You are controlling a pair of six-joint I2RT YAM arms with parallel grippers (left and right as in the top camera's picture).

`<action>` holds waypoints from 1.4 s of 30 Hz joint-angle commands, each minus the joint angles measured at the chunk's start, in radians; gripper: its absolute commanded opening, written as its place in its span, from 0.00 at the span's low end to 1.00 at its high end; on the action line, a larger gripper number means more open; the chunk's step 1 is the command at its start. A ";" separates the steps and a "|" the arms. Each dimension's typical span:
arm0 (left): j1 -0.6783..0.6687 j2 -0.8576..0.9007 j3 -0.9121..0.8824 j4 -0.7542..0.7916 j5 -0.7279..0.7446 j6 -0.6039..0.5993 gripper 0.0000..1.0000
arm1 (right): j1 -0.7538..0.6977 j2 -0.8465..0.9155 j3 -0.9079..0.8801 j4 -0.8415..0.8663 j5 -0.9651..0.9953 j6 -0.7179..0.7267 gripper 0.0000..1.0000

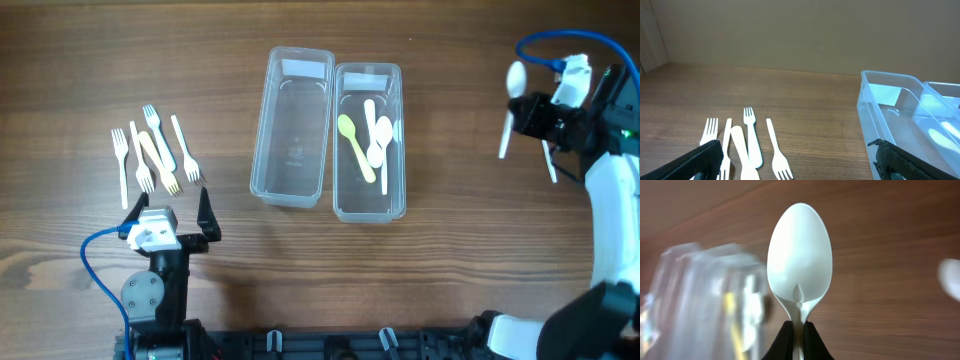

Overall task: Pack container
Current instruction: 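Carry white spoon with right gripper and release into right container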

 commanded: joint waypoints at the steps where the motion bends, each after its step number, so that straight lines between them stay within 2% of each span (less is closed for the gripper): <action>1: -0.006 -0.006 -0.009 0.003 0.015 0.019 1.00 | 0.110 -0.045 0.016 -0.013 -0.097 0.030 0.04; 8: -0.006 -0.006 -0.009 0.003 0.015 0.019 1.00 | 0.345 -0.032 0.015 0.024 -0.059 0.034 0.04; 12: -0.006 -0.006 -0.009 0.003 0.015 0.019 1.00 | 0.472 -0.016 0.015 0.051 0.138 0.117 0.04; 14: -0.006 -0.006 -0.009 0.003 0.015 0.019 1.00 | 0.528 0.002 0.015 0.067 0.173 0.119 0.04; 24: -0.006 -0.006 -0.009 0.003 0.015 0.019 1.00 | 0.642 0.142 0.015 0.144 0.234 0.166 0.06; 26: -0.006 -0.006 -0.009 0.003 0.015 0.019 1.00 | 0.648 0.158 0.015 0.162 0.233 0.165 0.30; 27: -0.006 -0.006 -0.009 0.003 0.015 0.019 1.00 | 0.647 0.159 0.015 0.167 0.233 0.163 0.37; 30: -0.006 -0.006 -0.009 0.003 0.015 0.019 1.00 | 0.644 0.152 0.016 0.191 0.233 0.158 0.47; 32: -0.006 -0.006 -0.009 0.003 0.015 0.019 1.00 | 0.629 0.132 0.016 0.204 0.235 0.157 0.59; 35: -0.006 -0.006 -0.009 0.003 0.015 0.019 1.00 | 0.584 0.091 0.016 0.195 0.239 0.122 0.69; 37: -0.006 -0.006 -0.009 0.003 0.015 0.019 1.00 | 0.532 0.056 0.016 0.175 0.276 0.113 0.85; 38: -0.006 -0.006 -0.009 0.003 0.015 0.019 1.00 | 0.501 0.038 0.016 0.162 0.295 0.105 0.98; 42: -0.006 -0.006 -0.009 0.003 0.015 0.019 1.00 | 0.337 -0.029 0.016 0.103 0.333 0.021 1.00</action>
